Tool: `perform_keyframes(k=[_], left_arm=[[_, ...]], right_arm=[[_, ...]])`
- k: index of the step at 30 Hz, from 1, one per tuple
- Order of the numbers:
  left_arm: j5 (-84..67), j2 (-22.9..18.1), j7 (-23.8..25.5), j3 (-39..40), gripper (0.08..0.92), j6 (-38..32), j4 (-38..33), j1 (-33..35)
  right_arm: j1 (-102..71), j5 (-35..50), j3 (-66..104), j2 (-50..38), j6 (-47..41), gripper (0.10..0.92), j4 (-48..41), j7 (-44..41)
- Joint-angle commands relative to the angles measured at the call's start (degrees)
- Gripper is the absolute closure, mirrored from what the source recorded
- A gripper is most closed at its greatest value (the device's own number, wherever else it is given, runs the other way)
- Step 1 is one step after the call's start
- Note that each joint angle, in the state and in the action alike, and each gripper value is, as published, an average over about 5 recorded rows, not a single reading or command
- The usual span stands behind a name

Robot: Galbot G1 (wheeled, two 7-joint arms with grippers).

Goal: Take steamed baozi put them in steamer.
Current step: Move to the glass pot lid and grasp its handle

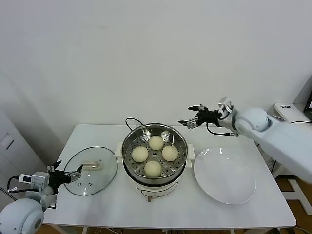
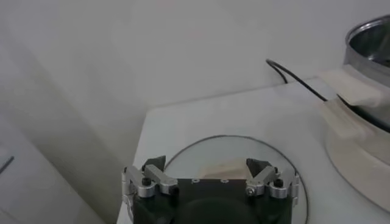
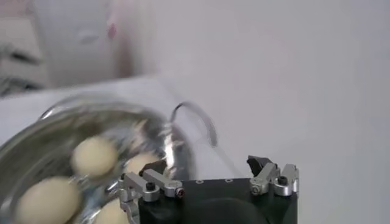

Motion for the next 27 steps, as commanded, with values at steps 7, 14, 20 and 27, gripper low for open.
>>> perform_keyframes(k=[7,14,20,27], left_arm=[[15.5,1.4,3.7,0.1,0.177,-8.0,-0.3,4.0],[44.3,1.3,5.5,0.2,0.177,-21.2,2.6,9.1],[69.5,-0.9,3.4,1.1,0.177,-32.6,7.2,11.5],[91.8,-5.6,-3.1,3.1,0.177,-39.6,15.5,7.0]], right_arm=[[-58.6,-18.7,65.4,16.7,19.2,0.203,3.3,9.7],[-63.6,-24.9,69.5,24.0,21.1,0.203,3.6,8.2],[-64.8,-27.0,70.1,27.5,21.6,0.203,3.3,7.6],[-64.6,-28.7,70.4,29.1,22.0,0.203,2.1,7.4]])
